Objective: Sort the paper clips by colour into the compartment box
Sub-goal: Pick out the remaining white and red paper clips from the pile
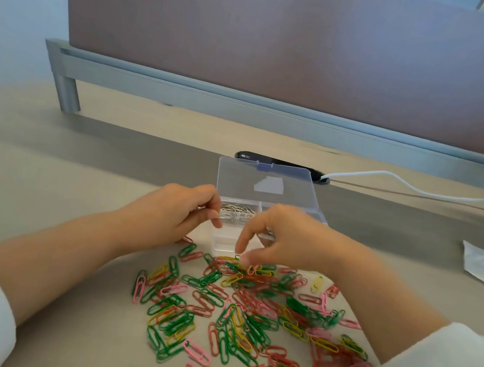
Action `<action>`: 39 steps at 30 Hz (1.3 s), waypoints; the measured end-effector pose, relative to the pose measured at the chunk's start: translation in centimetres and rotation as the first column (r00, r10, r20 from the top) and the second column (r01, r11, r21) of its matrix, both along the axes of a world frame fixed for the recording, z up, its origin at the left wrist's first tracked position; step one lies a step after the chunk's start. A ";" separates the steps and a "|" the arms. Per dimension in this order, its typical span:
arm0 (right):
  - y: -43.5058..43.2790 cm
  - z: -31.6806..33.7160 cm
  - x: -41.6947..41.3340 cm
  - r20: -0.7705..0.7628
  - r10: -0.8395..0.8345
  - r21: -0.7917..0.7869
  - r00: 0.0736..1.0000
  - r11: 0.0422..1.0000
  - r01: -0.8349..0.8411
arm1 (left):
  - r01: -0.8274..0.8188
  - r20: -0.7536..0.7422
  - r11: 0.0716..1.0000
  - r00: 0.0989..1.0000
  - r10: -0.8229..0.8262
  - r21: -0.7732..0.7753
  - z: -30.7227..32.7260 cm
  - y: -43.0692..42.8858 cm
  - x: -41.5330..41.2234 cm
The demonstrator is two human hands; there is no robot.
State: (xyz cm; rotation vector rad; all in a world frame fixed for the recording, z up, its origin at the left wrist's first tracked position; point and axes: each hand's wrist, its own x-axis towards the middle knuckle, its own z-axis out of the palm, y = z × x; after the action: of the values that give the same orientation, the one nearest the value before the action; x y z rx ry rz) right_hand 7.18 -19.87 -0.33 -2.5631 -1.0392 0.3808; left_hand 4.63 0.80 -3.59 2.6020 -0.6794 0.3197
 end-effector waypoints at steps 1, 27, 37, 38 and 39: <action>0.1 0.0 -0.1 0.023 0.022 -0.030 0.999 0.999 -0.021 | 0.004 0.009 1.000 1.000 -0.004 -0.010 -0.1 0.1 0.1; 0.6 0.7 -1.7 0.037 0.024 -0.222 0.999 0.975 -0.015 | -0.046 0.180 0.999 0.982 0.049 -0.020 -1.5 -0.3 0.3; 1.6 0.1 -2.4 0.052 0.049 -0.217 0.997 0.975 -0.037 | -0.021 0.207 0.999 0.978 0.029 -0.043 -1.7 -0.2 0.2; 1.5 0.2 -2.4 0.037 0.050 -0.225 0.998 0.973 -0.040 | -0.019 0.207 0.999 0.978 0.027 -0.038 -1.8 -0.2 0.2; 1.4 0.3 -2.4 0.033 0.047 -0.225 0.998 0.974 -0.039 | -0.020 0.206 0.999 0.978 0.026 -0.031 -1.8 -0.2 0.2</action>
State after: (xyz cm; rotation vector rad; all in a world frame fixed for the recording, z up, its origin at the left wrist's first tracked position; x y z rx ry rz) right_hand 4.77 -18.47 -0.07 -2.7596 -1.1251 0.4873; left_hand 4.87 0.64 -5.37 2.5732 -0.7077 0.6094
